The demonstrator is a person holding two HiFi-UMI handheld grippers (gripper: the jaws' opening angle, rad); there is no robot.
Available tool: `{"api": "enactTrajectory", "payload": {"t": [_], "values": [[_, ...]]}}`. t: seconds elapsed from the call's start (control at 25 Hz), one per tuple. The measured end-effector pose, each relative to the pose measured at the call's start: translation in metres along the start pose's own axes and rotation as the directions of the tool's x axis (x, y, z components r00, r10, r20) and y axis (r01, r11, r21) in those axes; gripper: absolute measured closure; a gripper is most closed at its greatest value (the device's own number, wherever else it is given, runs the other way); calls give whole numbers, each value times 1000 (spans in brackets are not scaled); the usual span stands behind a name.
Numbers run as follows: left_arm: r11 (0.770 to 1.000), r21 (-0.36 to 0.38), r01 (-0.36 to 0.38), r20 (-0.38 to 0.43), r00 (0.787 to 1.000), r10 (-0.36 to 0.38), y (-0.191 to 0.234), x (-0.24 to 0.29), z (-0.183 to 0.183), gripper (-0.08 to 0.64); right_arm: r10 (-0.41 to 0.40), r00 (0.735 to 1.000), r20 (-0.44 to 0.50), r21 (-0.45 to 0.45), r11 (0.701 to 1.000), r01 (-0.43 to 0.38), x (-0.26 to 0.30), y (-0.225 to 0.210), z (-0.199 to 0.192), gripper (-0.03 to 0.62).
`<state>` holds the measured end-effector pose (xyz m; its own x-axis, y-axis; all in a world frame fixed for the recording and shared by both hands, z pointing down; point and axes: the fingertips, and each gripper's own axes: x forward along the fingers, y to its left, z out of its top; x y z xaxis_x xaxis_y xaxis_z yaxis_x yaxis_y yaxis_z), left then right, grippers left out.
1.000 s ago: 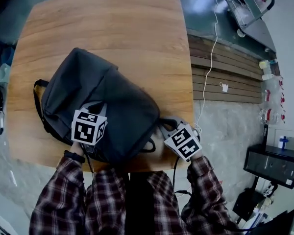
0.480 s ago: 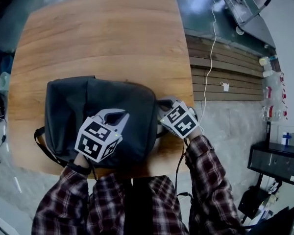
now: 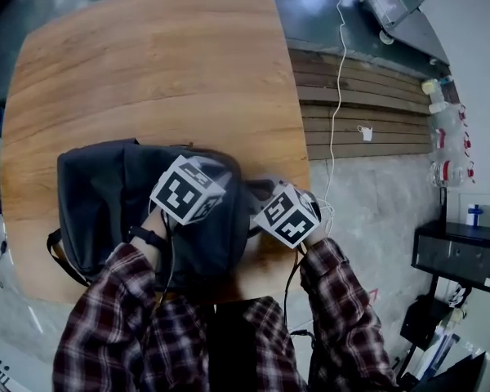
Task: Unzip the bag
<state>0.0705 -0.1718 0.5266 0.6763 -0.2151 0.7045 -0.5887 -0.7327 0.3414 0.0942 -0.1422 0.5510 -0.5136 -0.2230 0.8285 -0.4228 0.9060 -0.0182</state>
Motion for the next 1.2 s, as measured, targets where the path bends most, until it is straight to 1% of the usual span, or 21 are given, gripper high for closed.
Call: {"api": "enactTrajectory", "payload": {"t": [0.12,0.24,0.44,0.6,0.76,0.88,0.96,1.08,1.12,1.2], "values": [[1000,-4,-15,-10,1000,15,7,8,-1,551,13,1000,-19,10,1000,-13,-2,5,-12,575],[1000,-16,-16,-11,1000,16,8,12,-3,551,32,999,-26,21,999,-32,-11,22,-25,575],[999,-33,-34,-8,999,33,15,14,3,551,28,999,-19,108,994,-26,-34,52,-40,575],[997,-44,-66,-2,998,66,26,18,7,551,34,999,23,208,978,-38,-46,85,-51,575],[990,-64,-124,16,992,125,45,20,16,551,67,996,54,242,967,-78,-49,125,-54,575],[983,-87,-161,31,986,164,59,16,23,551,78,993,87,270,958,-99,-48,147,-48,575],[977,-105,-184,47,981,190,69,14,29,551,70,992,102,278,956,-95,-47,150,-45,575],[961,-151,-233,68,967,245,91,5,32,551,26,994,111,255,966,-54,-43,133,-41,575],[950,-179,-256,74,959,272,102,-1,30,551,7,994,110,234,972,-33,-41,123,-40,575],[920,-253,-298,86,941,328,125,-19,24,551,-24,994,109,198,980,2,-38,102,-35,575]]}}
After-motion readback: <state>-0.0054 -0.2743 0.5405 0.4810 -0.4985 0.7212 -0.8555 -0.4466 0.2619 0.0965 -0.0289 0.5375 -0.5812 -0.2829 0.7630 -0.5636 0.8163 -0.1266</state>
